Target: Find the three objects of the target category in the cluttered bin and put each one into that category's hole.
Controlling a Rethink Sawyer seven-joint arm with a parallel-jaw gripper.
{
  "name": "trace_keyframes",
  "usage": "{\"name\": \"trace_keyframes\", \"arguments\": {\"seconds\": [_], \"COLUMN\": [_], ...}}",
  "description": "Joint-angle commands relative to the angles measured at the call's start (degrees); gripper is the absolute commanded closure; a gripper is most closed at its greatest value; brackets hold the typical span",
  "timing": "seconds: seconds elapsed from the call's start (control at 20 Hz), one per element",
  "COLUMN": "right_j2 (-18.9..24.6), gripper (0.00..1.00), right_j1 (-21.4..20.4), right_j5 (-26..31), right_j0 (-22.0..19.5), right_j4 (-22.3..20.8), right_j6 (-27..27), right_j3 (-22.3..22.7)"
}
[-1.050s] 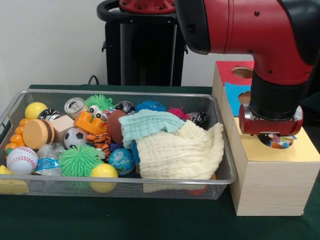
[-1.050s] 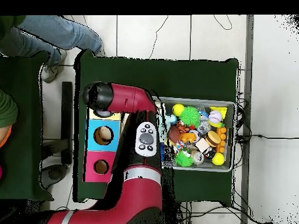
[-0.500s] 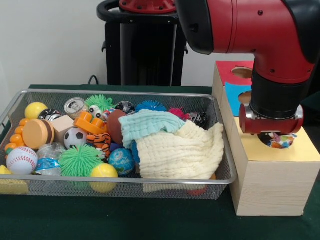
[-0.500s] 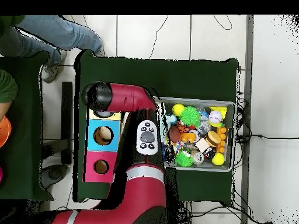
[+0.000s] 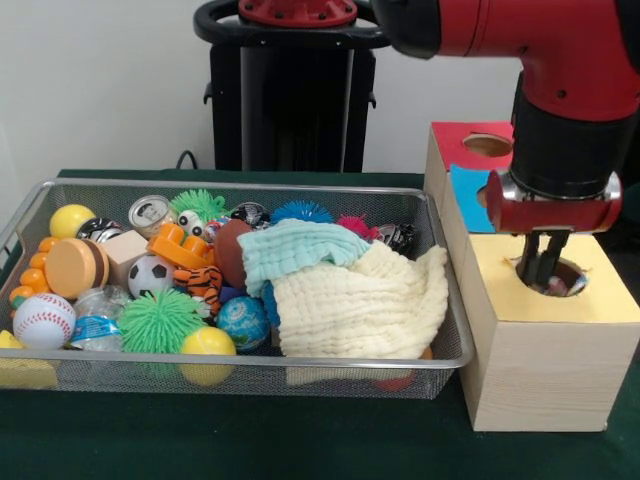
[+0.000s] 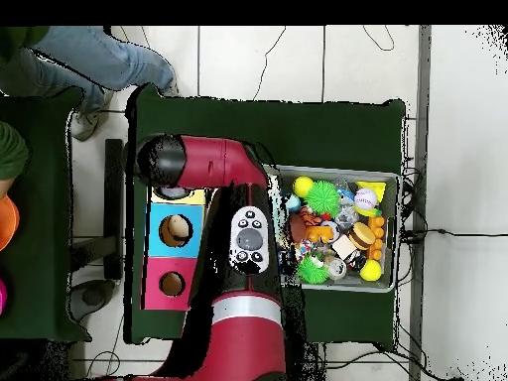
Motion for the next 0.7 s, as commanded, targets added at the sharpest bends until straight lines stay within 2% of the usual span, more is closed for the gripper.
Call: {"name": "trace_keyframes", "arguments": {"seconds": [0.05, 0.7], "right_j2": [0.12, 0.99], "gripper": [1.0, 1.0], "right_j1": [-6.64, -10.43], "right_j5": [6.07, 8.22], "right_j0": [-4.48, -6.3], "right_j4": [-4.43, -7.66], "right_j6": [-2.5, -3.08], "right_j3": [3.86, 7.57]}}
